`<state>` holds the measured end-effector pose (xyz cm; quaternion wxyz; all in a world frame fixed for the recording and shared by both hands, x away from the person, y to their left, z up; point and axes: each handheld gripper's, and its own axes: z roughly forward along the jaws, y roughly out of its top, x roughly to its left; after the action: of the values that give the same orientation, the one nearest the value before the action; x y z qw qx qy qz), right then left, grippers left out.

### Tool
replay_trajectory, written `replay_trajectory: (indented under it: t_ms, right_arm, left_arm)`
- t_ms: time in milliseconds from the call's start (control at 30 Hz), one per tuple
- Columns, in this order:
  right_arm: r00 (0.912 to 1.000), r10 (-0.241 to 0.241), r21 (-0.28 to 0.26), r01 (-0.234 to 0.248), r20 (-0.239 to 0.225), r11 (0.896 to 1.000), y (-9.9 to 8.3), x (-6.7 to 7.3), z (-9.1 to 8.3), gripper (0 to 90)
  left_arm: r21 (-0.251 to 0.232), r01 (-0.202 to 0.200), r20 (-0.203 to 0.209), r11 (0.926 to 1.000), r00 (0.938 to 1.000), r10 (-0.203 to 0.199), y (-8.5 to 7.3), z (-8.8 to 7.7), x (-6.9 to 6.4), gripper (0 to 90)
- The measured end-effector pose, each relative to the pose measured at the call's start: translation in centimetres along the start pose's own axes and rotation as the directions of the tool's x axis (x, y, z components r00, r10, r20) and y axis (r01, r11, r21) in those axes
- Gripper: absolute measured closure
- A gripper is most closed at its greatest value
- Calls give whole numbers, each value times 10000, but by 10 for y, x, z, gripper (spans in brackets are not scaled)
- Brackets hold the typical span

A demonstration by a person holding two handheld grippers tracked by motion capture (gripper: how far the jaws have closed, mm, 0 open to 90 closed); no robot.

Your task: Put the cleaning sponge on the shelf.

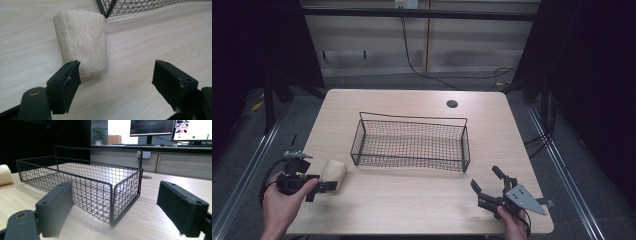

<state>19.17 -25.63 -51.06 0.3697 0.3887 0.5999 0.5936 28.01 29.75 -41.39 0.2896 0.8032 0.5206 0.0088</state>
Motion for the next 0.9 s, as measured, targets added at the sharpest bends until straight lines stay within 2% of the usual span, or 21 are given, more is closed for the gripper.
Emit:
replay_trajectory:
  t_ms: [67,100,133,267,400,433,567,633,767,900]
  right_arm:
    - [10000,6,0,-6,-13,10000,0,0,0,130]
    - [10000,7,0,-7,-16,10000,0,0,0,130]
    - [10000,-12,17,12,-10,10000,0,0,0,130]
    - [10000,10,29,-10,-19,10000,0,0,0,130]
    - [10000,9,17,-9,-53,10000,0,0,0,130]
    - [10000,11,21,-11,-44,10000,0,0,0,130]
    - [10000,10,31,-10,-63,10000,0,0,0,131]
    - [10000,8,22,-8,-55,10000,0,0,0,130]
    - [10000,16,48,-15,-63,10000,0,0,0,130]
    - [10000,27,49,-26,-85,10000,0,0,1,130]
  left_arm:
    - [222,30,-38,9997,10000,-29,6,0,1,219]
    - [323,-112,-91,9994,9999,115,8,-1,2,217]
    - [251,-13,-147,9997,9999,16,11,-2,3,217]
    - [685,59,-222,9976,9997,-44,20,-4,10,189]
    - [995,218,-501,9948,9986,-168,25,-4,12,190]
    - [1033,115,-431,9946,9990,-71,26,-4,12,196]
    - [1241,252,-549,9920,9983,-185,31,1,16,221]
    - [1139,478,-489,9923,9979,-425,32,4,21,221]
    - [1512,262,-520,9882,9985,-185,33,10,24,214]
    - [1768,277,-543,9839,9984,-184,32,19,25,177]
